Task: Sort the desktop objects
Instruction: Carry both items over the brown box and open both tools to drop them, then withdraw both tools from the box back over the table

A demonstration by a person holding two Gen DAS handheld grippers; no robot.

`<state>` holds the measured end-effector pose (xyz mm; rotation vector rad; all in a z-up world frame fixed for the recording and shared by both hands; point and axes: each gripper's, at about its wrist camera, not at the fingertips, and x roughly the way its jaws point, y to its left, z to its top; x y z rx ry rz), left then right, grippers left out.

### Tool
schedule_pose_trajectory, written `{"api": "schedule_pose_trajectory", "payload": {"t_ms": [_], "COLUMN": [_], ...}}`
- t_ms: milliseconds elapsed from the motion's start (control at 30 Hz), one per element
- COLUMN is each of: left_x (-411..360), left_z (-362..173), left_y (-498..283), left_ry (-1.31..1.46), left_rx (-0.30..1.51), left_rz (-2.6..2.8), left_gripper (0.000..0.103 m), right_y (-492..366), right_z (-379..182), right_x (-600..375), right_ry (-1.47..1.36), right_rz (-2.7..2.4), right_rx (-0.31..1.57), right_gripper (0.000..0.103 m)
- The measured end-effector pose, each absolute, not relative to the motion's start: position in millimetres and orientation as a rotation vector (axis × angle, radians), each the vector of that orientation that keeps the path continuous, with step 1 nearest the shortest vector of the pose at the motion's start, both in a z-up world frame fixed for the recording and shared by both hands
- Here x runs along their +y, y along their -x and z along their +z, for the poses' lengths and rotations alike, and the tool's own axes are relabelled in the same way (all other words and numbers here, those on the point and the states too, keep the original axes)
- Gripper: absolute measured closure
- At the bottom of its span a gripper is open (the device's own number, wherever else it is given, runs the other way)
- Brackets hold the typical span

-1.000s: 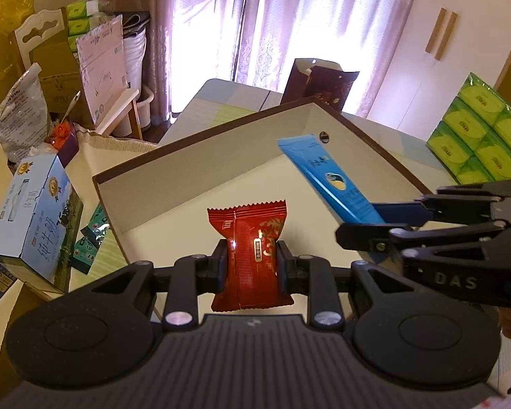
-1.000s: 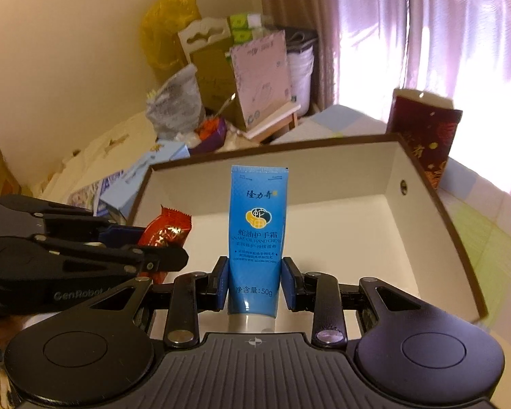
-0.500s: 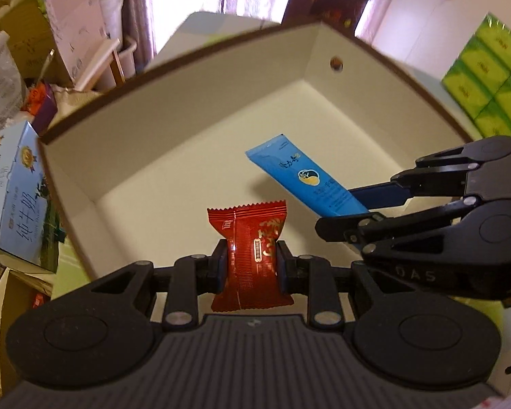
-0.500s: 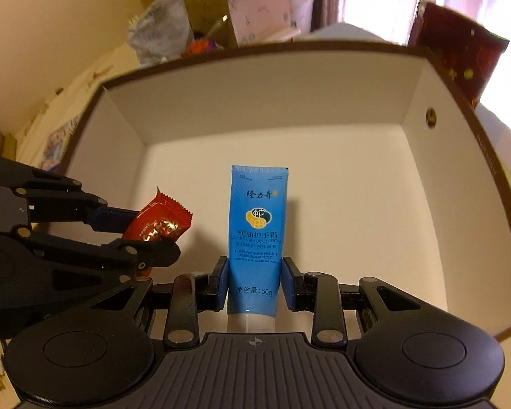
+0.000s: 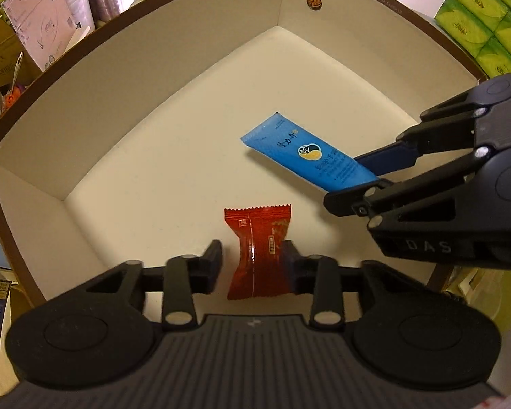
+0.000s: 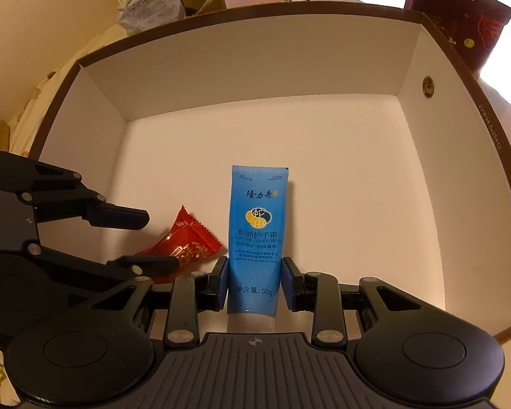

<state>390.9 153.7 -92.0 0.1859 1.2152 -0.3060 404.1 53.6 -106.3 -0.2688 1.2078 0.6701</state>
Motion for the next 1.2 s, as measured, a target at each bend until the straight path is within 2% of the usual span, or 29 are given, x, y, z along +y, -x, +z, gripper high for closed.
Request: {"api": "schedule_pose_trajectory", "payload": {"t_ms": [100, 133, 167, 200, 233, 300, 433, 567, 867, 1200], "left_x": [154, 155, 156, 157, 158, 158, 159, 160, 158, 161], "left_z": [-91, -91, -91, -90, -89, -88, -85, -79, -56, -15], "left_y": [-390, -390, -390, -389, -389, -387, -384, -379, -373, -349], "left_ry": [-0.184, -0.183, -0.182, -0.180, -0.177, -0.184, -0.176, -0.167, -0.147, -0.118], "left_rx": [1.214, 1.214, 1.213, 1.211, 1.207, 1.204, 1.198, 1.189, 1.138, 1.035], "left_rz": [-0.307, -0.307, -0.305, -0.302, -0.302, -0.297, -0.274, -0.258, -0.235, -0.197], "left_gripper": [0.065, 0.064, 0.061, 0.055, 0.051, 0.041, 0.033, 0.025, 0.019, 0.019], "right_y": [-405, -406, -406, -407, -406, -406, -404, -400, -384, -346], "right_z": [-108, -109, -108, -105, -101, -94, -85, -80, -55, -13], "right_x": [52, 56, 58, 59, 56, 53, 48, 39, 16, -3], "right_ry": [0.264, 0.261, 0.258, 0.256, 0.252, 0.252, 0.278, 0.267, 0.204, 0.139], "right_rz": [0.666, 0.666, 0.655, 0.632, 0.617, 0.633, 0.633, 0.622, 0.596, 0.602], "right_rx": [1.208, 1.202, 1.183, 1.153, 1.121, 1.096, 1.063, 1.046, 0.988, 0.885], "right_gripper": [0.072, 0.062, 0.040, 0.027, 0.009, 0.007, 0.002, 0.002, 0.002, 0.002]}}
